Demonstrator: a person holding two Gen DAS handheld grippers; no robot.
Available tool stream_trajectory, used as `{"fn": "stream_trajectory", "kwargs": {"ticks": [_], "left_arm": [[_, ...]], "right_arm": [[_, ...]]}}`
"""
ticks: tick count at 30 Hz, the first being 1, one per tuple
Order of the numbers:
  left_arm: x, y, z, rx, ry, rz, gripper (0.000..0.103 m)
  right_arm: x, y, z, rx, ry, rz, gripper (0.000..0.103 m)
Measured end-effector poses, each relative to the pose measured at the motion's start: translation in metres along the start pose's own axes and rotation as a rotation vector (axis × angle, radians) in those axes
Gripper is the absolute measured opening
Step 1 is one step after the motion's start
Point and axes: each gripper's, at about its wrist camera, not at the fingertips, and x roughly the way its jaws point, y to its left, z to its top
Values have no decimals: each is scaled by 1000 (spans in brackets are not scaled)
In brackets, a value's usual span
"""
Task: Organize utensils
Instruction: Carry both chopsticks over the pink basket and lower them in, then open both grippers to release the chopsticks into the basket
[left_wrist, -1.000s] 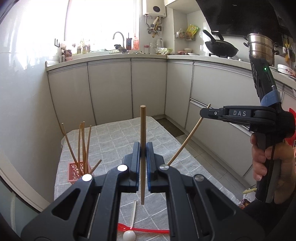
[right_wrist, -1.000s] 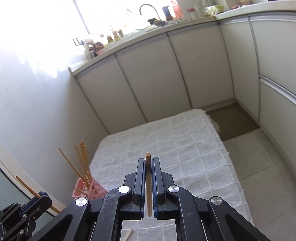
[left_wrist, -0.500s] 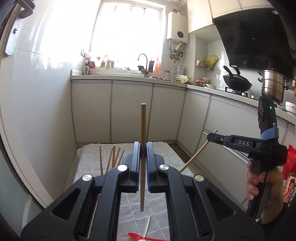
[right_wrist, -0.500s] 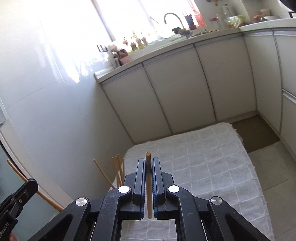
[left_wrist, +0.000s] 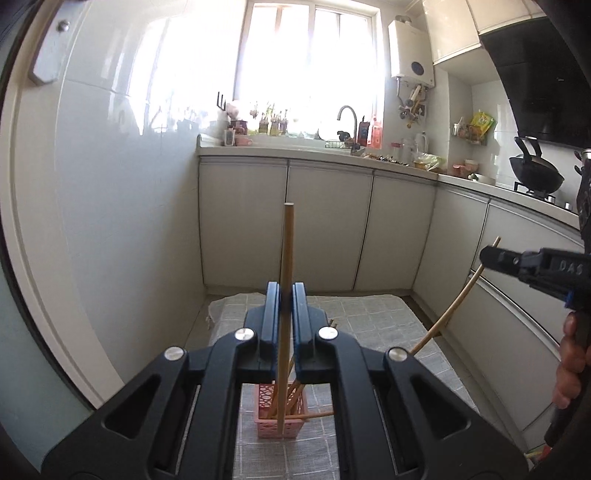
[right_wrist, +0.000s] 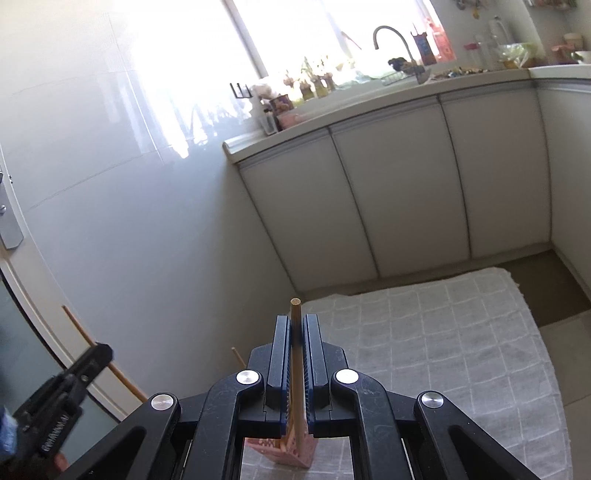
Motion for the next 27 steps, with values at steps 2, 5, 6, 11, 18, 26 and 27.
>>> {"fn": "stream_trajectory", "kwargs": {"ticks": [2, 5, 6, 11, 18, 26, 27], "left_arm": [[18, 8, -8, -28, 19, 5, 7], [39, 16, -18, -45, 43, 16, 7], [44, 18, -22, -47, 49, 22, 7], [66, 16, -37, -21, 84, 26, 7], [100, 14, -58, 1, 211, 10, 7], [84, 16, -58, -30, 225, 0, 42], [82, 16, -57, -29, 226, 3, 43]], "right_arm": [[11, 6, 4, -13, -3, 17, 5], [31, 11, 5, -24, 6, 46, 5], [38, 12, 3, -28, 12, 55, 5], [70, 10, -8, -28, 59, 82, 5], [98, 5, -21, -40, 113, 63, 5], [116, 5, -31, -61, 146, 87, 5], [119, 5, -33, -67, 150, 94, 5]]}}
